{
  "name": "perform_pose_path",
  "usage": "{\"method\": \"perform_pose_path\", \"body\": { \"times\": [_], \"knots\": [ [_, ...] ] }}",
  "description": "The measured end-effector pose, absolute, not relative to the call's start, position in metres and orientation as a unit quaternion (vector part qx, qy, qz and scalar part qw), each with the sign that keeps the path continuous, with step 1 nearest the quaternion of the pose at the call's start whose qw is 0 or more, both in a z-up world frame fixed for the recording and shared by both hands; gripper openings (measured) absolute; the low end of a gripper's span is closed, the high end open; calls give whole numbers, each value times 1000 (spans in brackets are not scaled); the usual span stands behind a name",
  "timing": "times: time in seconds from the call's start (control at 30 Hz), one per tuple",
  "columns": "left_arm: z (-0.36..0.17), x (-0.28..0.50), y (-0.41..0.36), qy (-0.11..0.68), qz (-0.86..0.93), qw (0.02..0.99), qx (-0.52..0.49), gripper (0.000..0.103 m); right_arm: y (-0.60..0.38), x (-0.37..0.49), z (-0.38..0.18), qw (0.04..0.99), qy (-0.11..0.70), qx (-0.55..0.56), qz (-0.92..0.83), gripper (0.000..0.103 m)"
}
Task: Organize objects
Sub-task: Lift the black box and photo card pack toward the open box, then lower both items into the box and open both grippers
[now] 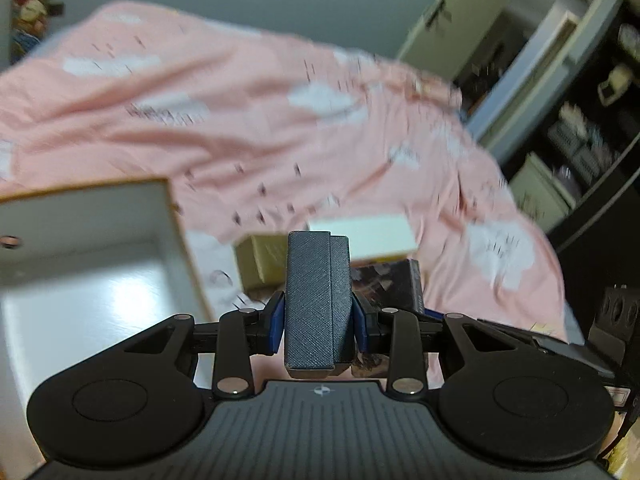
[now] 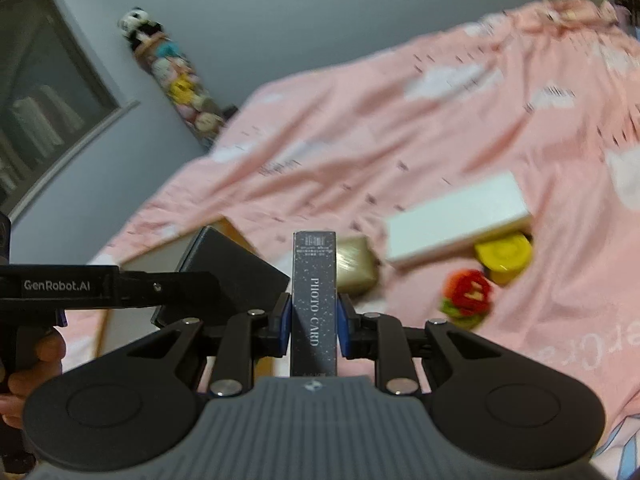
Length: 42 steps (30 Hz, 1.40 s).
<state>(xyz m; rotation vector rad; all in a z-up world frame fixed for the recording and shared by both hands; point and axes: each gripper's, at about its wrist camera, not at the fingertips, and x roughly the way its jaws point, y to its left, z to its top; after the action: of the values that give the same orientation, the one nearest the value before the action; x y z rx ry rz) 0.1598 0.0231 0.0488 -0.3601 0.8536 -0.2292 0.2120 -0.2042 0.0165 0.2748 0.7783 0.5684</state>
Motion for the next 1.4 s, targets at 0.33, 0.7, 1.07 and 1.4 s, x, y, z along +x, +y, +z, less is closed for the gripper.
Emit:
{"method": "perform_pose_path", "body": {
  "times": [0.33,0.7,1.07,1.4],
  "knots": [
    [53,114,111,346,-5,904,-253,38,-108,189,47,858,338,93,375,24],
    [-22,145,141,376,45,878,-292,38,-14,209,-20,871,357,-91,326,24],
    [-65,159,143,408,24,855,-319,38,7,213,-42,861,387,-164,288,24],
    [-73,157,142,423,25,850,-313,38,7,211,-39,857,386,-178,293,24]
  ]
}}
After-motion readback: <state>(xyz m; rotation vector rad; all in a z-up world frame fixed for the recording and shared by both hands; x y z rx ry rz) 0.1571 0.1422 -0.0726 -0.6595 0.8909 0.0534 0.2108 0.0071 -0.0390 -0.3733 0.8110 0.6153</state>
